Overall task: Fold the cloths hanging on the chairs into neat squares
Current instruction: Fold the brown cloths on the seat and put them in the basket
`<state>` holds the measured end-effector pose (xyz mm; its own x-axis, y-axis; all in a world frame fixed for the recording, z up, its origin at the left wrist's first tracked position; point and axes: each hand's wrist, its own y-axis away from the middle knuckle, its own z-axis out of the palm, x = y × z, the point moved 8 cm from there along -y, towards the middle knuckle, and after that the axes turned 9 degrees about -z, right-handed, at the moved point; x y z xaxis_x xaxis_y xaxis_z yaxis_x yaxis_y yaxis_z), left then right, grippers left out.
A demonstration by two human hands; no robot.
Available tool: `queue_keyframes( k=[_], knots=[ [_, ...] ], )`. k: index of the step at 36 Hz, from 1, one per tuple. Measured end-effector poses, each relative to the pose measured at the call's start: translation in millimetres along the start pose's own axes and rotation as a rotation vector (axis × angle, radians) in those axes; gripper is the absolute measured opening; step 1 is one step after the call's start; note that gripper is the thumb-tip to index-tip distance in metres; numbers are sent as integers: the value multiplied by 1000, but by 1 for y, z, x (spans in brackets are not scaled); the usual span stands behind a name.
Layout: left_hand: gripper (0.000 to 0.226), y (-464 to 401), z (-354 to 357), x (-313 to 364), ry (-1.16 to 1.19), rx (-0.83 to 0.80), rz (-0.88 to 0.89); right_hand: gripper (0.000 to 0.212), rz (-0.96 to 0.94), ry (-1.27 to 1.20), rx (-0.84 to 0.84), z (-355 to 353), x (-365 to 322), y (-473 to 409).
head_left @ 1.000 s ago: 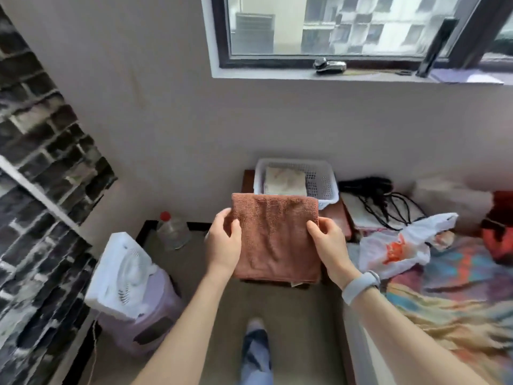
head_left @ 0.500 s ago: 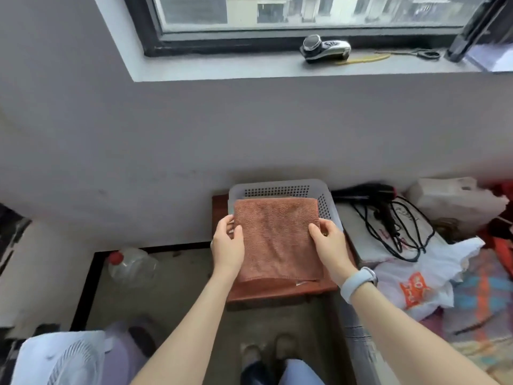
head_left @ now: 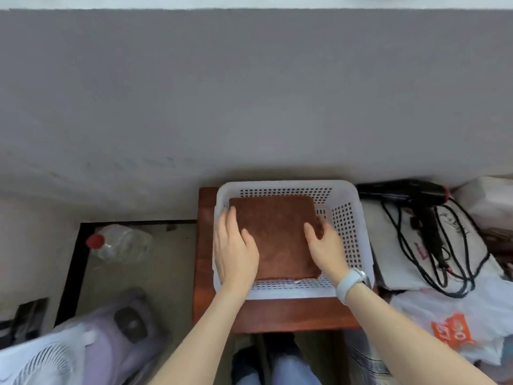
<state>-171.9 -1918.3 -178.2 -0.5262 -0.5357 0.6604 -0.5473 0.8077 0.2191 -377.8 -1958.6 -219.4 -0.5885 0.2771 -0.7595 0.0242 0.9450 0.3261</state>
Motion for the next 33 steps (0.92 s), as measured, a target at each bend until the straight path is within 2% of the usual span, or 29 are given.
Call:
queue_keyframes(
  k=[2,4,6,8,12,15,18,26,33],
  knots=[
    [45,5,13,10,-96,-15,151,44,-157,253,130,-11,-14,3],
    [47,4,34,9,-261,-62,266,44,-401,483,184,-7,-37,8],
    [48,-4,51,1,-405,-95,301,50,-584,624,90,13,-52,8],
    [50,-17,61,-6,-507,-89,310,52,-647,674,-14,33,-53,0],
    [52,-29,73,-20,-555,-85,305,51,-594,744,-143,58,-35,-21],
    [53,-32,86,-29,-579,-64,265,53,-621,777,-200,70,-13,-35],
    [54,-29,85,-28,-574,-28,258,54,-664,768,-197,71,-9,-37],
    [57,-29,87,-27,-608,-12,286,56,-616,770,-220,72,-6,-37],
    [55,-29,75,-14,-659,-74,252,55,-571,748,-222,61,-28,-32]
  ],
)
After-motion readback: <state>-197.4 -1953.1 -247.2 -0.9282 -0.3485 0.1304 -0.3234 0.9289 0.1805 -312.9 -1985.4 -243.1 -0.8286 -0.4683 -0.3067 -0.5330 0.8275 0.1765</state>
